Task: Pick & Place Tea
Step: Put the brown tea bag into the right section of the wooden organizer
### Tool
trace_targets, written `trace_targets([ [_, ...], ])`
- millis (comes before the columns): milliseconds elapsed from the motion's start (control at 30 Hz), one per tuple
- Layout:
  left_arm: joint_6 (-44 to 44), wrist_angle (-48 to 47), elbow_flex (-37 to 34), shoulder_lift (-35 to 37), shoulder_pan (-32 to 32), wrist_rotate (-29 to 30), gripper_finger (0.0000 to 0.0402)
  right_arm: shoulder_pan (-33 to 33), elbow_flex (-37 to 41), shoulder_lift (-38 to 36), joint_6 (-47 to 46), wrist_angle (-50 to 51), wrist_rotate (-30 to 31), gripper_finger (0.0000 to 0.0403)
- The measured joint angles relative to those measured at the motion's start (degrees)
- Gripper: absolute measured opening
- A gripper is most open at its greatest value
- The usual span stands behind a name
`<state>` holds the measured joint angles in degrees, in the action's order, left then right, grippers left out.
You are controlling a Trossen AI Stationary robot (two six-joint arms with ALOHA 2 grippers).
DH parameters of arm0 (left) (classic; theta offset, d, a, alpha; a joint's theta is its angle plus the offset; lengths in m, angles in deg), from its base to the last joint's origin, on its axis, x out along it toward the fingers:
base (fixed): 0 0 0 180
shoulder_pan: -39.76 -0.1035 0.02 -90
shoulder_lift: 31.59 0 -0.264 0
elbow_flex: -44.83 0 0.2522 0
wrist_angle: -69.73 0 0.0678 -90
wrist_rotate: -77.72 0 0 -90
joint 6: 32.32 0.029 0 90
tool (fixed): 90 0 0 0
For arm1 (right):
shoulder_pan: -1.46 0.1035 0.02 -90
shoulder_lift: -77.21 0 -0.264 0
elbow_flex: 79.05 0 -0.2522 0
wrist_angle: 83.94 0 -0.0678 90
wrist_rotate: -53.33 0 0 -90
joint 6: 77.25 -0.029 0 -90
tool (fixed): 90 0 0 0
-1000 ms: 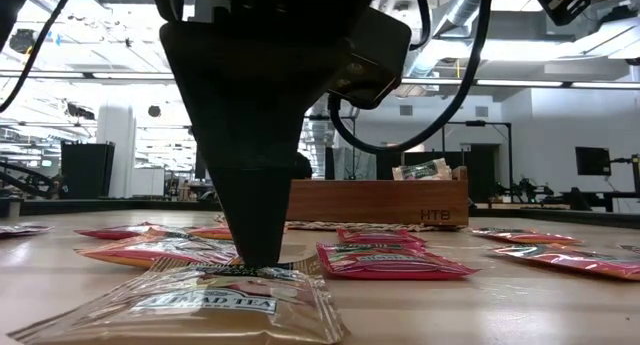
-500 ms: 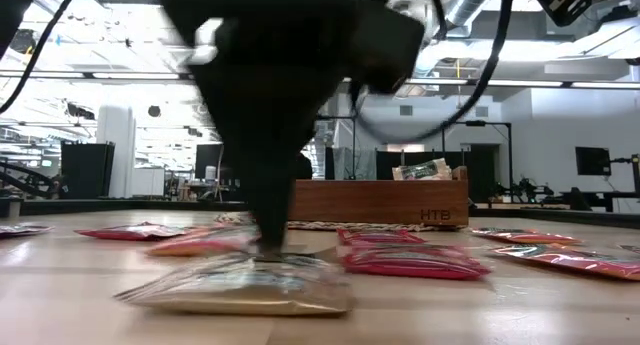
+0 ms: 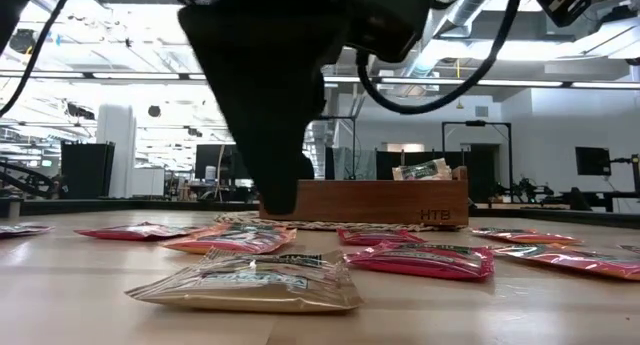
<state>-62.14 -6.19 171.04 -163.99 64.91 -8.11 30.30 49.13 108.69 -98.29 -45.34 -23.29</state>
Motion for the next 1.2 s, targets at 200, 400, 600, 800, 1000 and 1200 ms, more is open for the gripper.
trace_targets([
  [200,1.5,3.5,-0.3,0.0,0.0,2.1,0.0341,0.0,0.0,0.0,0.0,0.0,0.3,0.0071],
  [400,4.0,6.0,-2.1,-1.0,0.0,3.2,0.0341,0.0,0.0,1.0,0.0,-1.2,0.3,0.0071],
  [600,5.6,5.3,-1.8,-3.8,0.1,-0.3,0.0341,0.0,0.0,2.8,0.0,-1.7,0.3,0.0071],
  [800,5.7,6.5,-1.9,-4.7,0.3,-0.4,0.0341,0.0,0.0,4.2,0.0,-1.8,0.2,0.0071],
  [1000,6.7,6.6,-1.9,-4.7,0.4,0.5,0.0299,0.0,0.0,4.9,0.0,-1.8,0.2,0.0071],
  [1200,6.5,7.1,-1.9,-4.7,0.4,1.3,0.0204,0.0,0.0,4.9,0.0,-1.8,0.2,0.0071],
])
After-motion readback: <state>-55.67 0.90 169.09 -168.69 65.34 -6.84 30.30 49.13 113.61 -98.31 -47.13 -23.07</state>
